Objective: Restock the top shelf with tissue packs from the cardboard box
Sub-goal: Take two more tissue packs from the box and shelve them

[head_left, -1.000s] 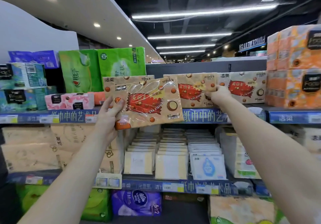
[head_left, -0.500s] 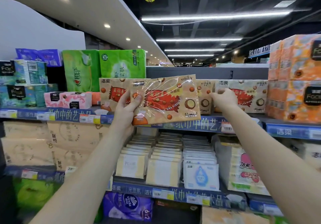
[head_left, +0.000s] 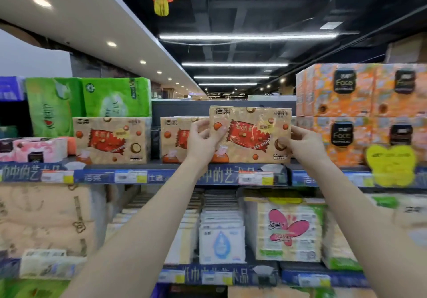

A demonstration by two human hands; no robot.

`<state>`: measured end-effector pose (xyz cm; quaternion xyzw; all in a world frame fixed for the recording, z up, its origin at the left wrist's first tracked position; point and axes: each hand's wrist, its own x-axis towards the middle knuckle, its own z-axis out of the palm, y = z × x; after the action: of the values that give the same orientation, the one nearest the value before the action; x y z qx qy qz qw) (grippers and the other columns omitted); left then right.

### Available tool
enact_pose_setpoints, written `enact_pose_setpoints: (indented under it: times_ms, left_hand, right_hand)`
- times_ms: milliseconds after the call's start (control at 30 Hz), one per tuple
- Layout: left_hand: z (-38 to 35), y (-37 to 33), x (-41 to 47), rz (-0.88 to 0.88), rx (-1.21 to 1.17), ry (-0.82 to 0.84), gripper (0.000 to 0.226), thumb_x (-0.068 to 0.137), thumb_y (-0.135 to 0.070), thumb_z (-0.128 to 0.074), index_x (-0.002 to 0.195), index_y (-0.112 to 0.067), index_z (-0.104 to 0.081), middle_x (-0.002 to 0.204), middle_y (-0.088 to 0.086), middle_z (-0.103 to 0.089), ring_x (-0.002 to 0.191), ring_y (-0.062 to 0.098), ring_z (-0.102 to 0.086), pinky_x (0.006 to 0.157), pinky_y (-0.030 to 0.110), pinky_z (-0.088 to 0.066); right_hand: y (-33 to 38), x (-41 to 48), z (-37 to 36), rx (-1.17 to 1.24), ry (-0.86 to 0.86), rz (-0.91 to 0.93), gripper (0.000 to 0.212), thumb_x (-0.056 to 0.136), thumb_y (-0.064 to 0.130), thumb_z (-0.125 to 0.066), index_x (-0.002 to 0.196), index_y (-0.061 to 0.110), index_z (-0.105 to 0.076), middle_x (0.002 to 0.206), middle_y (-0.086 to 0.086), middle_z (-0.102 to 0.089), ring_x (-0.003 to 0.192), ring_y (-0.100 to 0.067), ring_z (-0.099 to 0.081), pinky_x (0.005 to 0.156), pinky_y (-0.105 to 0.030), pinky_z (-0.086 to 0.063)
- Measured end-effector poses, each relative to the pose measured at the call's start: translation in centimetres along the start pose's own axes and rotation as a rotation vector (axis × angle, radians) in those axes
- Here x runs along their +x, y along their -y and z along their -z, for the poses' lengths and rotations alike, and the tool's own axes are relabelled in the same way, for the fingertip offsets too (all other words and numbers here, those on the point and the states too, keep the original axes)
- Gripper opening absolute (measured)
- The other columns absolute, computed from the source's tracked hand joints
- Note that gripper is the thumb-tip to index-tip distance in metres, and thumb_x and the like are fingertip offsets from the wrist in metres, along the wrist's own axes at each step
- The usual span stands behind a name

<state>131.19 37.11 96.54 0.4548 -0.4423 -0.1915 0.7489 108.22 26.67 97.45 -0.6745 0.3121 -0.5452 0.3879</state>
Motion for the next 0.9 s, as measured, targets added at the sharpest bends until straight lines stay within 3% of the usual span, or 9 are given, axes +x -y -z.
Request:
enact_pose_setpoints:
  times_ms: [100,200,267,333,433,567,667,767,900]
  left_hand:
    - [-2.5,0.9,0.9,-0.051,0.181,-0.022,0.040,0.085,-0.038,-0.085,0.112,-0.031,-0.057,0.113,-0.003,-0.071,0.103,0.015,-0.071,0.091,0.041,-0.059]
    - [-4.0,2.1,1.5,-0.126,0.604,-0.065,0.037,0.089,-0.047,-0.078,0.114,-0.026,-0.061,0.115,0.001,-0.064,0.101,0.020,-0.064,0.090,0.039,-0.053]
    - [-4.6,3.2,1.6,-0.103,0.724,-0.026,0.047,0.088,-0.046,-0.077,0.128,-0.027,-0.061,0.123,0.004,-0.060,0.109,0.024,-0.062,0.095,0.041,-0.053]
    - [-5.0,4.1,1.7,-0.056,0.715,0.022,0.069,0.086,-0.040,-0.077,0.148,-0.029,-0.050,0.135,0.002,-0.061,0.123,0.025,-0.060,0.104,0.047,-0.053]
    - [-5.4,4.7,1.9,-0.056,0.761,0.014,0.079,0.086,-0.038,-0.077,0.156,-0.032,-0.042,0.138,0.001,-0.061,0.126,0.024,-0.059,0.106,0.049,-0.053]
    - [-5.6,4.0,1.8,-0.089,0.790,-0.057,0.064,0.082,-0.028,-0.085,0.139,-0.024,-0.058,0.126,-0.002,-0.069,0.117,0.022,-0.064,0.100,0.044,-0.055]
    - [-6.0,3.9,1.8,-0.083,0.819,-0.134,0.047,0.080,-0.026,-0.087,0.118,-0.022,-0.059,0.115,0.000,-0.072,0.106,0.023,-0.068,0.086,0.039,-0.057]
    - [-6.2,4.2,1.7,-0.097,0.898,-0.182,0.040,0.081,-0.038,-0.086,0.107,-0.022,-0.061,0.106,0.000,-0.070,0.096,0.023,-0.067,0.073,0.035,-0.052]
    - [-6.6,4.7,1.8,-0.093,0.929,-0.190,0.039,0.081,-0.045,-0.085,0.103,-0.023,-0.061,0.104,-0.001,-0.070,0.093,0.022,-0.064,0.075,0.037,-0.054]
  right_hand:
    - [-1.7,0.9,1.4,-0.078,-0.097,0.009,0.034,0.095,0.007,-0.065,0.123,0.026,-0.071,0.107,0.004,-0.076,0.102,-0.020,-0.071,0.082,-0.042,-0.061]
    - [-2.8,1.3,1.6,-0.296,-0.202,0.078,0.038,0.096,0.008,-0.062,0.133,0.019,-0.066,0.125,-0.004,-0.067,0.102,-0.019,-0.063,0.077,-0.031,-0.051]
    - [-3.3,1.2,1.6,-0.455,-0.256,0.090,0.038,0.100,0.011,-0.060,0.138,0.013,-0.062,0.132,-0.008,-0.057,0.099,-0.023,-0.058,0.076,-0.028,-0.042]
    - [-3.6,1.1,1.5,-0.584,-0.275,0.118,0.033,0.101,0.016,-0.059,0.133,0.010,-0.063,0.126,-0.012,-0.059,0.102,-0.031,-0.061,0.076,-0.031,-0.042]
    - [-3.9,1.5,1.3,-0.753,-0.313,0.161,0.023,0.101,0.029,-0.061,0.112,0.010,-0.067,0.115,-0.013,-0.062,0.095,-0.033,-0.063,0.074,-0.040,-0.051]
    - [-4.1,2.0,1.1,-0.826,-0.401,0.130,0.026,0.099,0.036,-0.063,0.096,0.009,-0.064,0.102,-0.010,-0.061,0.088,-0.035,-0.063,0.063,-0.038,-0.044]
    - [-4.3,1.6,0.3,-0.818,-0.456,0.199,0.021,0.099,0.028,-0.064,0.103,0.008,-0.061,0.097,-0.012,-0.068,0.088,-0.037,-0.066,0.064,-0.040,-0.049]
    - [-5.7,0.9,-0.2,-0.785,-0.384,0.294,0.017,0.096,0.018,-0.065,0.111,0.010,-0.063,0.104,-0.010,-0.067,0.094,-0.033,-0.065,0.071,-0.040,-0.052]
    - [-7.2,0.9,0.0,-0.657,-0.236,0.284,0.017,0.094,0.005,-0.057,0.107,0.004,-0.068,0.119,-0.009,-0.064,0.106,-0.035,-0.061,0.082,-0.039,-0.047]
